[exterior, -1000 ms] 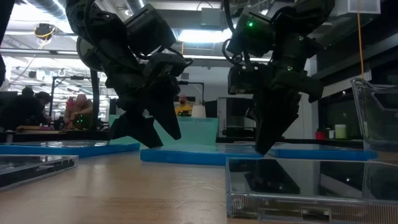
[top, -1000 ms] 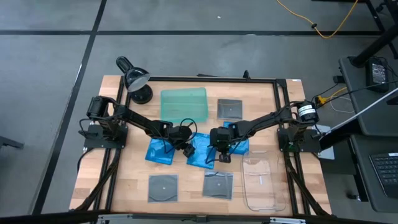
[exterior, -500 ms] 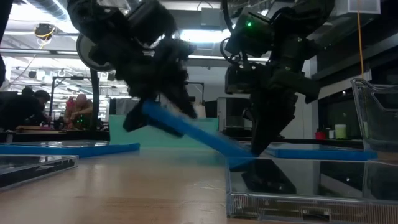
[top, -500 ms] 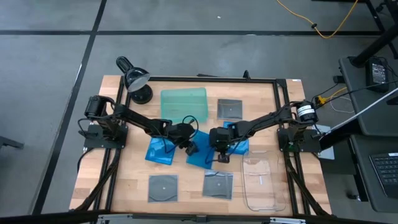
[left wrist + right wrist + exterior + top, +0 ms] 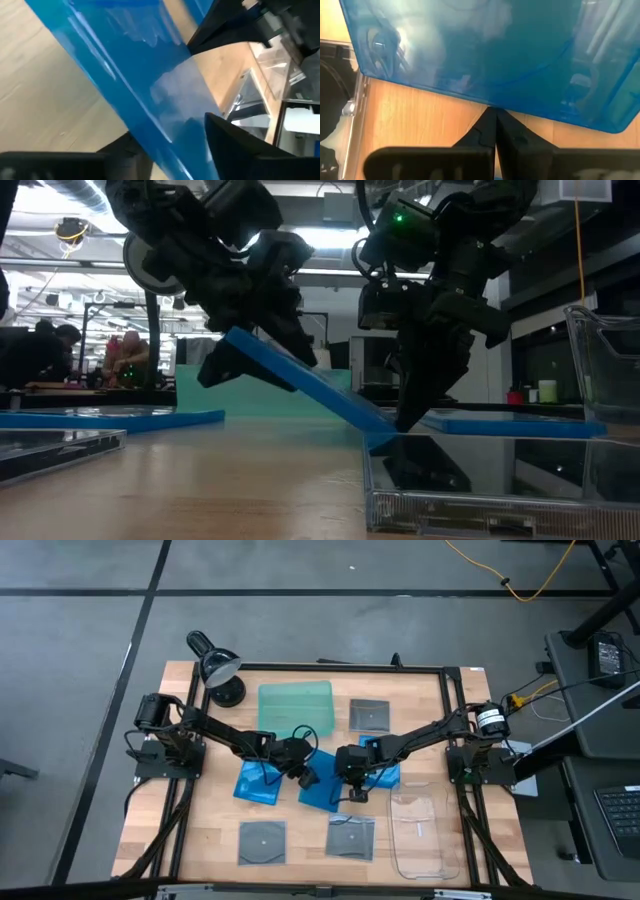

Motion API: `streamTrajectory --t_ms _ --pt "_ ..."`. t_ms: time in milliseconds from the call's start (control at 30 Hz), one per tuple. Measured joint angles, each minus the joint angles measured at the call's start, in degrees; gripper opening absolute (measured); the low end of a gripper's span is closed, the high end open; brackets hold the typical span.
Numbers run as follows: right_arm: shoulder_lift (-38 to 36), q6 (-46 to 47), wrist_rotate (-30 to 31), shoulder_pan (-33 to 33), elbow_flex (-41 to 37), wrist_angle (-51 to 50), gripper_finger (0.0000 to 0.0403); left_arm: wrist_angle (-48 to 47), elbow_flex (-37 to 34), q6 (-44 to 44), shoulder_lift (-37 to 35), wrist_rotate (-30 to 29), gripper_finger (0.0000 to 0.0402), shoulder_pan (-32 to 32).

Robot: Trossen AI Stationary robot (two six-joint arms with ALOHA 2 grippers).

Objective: Pick & place jewel cases by type
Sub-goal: Put the middle blue CD case into the green bin

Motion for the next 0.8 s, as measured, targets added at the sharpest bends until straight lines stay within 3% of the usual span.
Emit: streamTrajectory --t_ms 267,467,800 --pt "-0.8 -0.1 0.5 0.0 0.0 -1.0 0.0003 -1.6 0.1 -2.2 -0.3 1.6 0.0018 0.0" --pt "-6.7 -2.1 8.6 -0.1 -0.3 -6.6 0.0007 -2.5 0.0 -1.1 -2.5 1.1 0.0017 0.0" --pt "-22.7 -3.6 21.7 -2.1 -0.2 -15.7 0.0009 -12.4 -0.2 3.9 -14.5 -8.8 0.0013 0.5"
